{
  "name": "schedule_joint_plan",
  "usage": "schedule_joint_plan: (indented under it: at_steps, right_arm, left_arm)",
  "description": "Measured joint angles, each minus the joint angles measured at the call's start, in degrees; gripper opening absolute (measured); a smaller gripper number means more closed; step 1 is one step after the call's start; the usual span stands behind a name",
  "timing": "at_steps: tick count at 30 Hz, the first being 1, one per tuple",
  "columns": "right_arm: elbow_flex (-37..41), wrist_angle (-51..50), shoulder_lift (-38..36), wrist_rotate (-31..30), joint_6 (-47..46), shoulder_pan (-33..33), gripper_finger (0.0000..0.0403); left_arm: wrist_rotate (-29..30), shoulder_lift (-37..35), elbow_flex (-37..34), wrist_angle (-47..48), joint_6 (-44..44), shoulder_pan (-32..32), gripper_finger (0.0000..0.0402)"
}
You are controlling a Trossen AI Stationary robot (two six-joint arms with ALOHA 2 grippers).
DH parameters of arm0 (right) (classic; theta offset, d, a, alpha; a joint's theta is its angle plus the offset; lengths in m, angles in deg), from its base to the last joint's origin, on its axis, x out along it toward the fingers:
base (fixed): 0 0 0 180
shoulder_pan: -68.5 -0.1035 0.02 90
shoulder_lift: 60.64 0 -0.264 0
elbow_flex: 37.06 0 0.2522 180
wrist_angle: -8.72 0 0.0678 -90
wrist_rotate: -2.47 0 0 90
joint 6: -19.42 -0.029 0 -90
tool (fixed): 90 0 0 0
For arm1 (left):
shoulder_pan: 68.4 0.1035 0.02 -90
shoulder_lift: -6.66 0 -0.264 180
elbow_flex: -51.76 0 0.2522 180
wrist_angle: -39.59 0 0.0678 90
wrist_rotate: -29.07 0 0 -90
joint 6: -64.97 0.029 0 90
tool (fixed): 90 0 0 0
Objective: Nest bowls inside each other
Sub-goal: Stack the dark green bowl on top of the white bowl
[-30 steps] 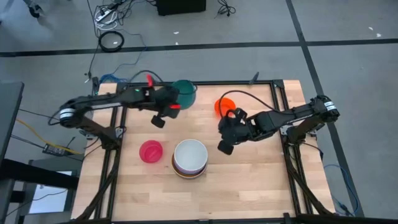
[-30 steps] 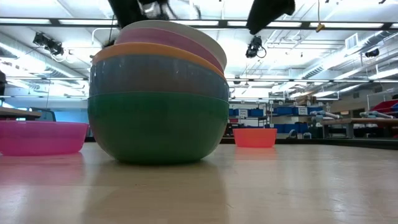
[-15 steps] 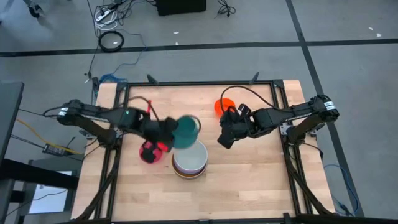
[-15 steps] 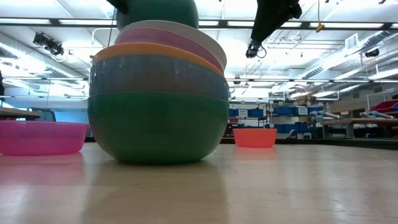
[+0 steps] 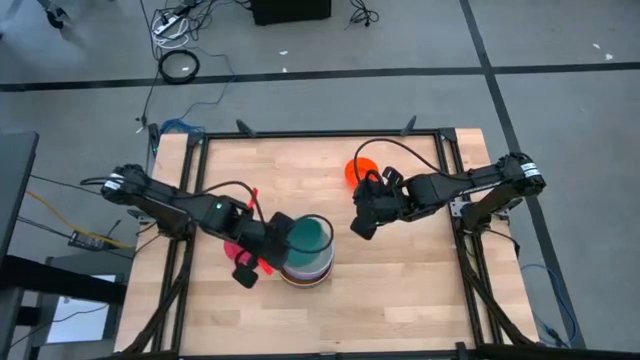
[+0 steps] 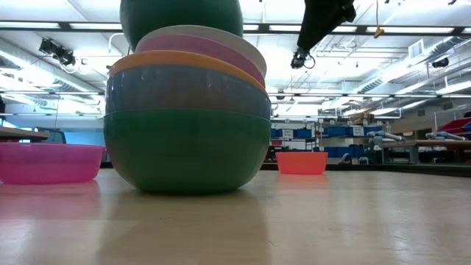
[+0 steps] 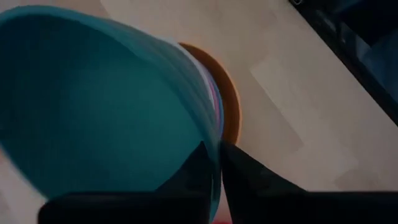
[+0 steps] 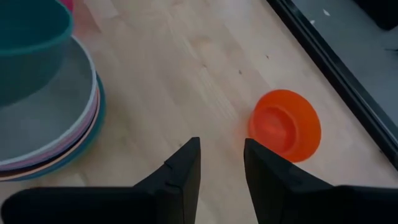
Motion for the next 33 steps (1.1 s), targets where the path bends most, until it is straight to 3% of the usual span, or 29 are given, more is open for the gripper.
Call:
schedule_joint_plan:
  at_steps: [15,24,33]
  right_arm:
    - [0.0,0.0,0.0,1.7,0.0,0.0,0.011]
    - [0.0,0.0,0.0,2.3,0.0,0.0,0.011]
    - [0.0,0.0,0.0,2.8,0.0,0.0,0.011]
  left_arm:
    - [2.0,0.4,0.0,0.1,-7.2,0.0,0.0054]
    - [-3.9,0.4,1.4,-2.9,-7.8,0.0,0.0055]
    - [-3.3,0.3,4.3,-2.3,-10.2,0.2,0.0074]
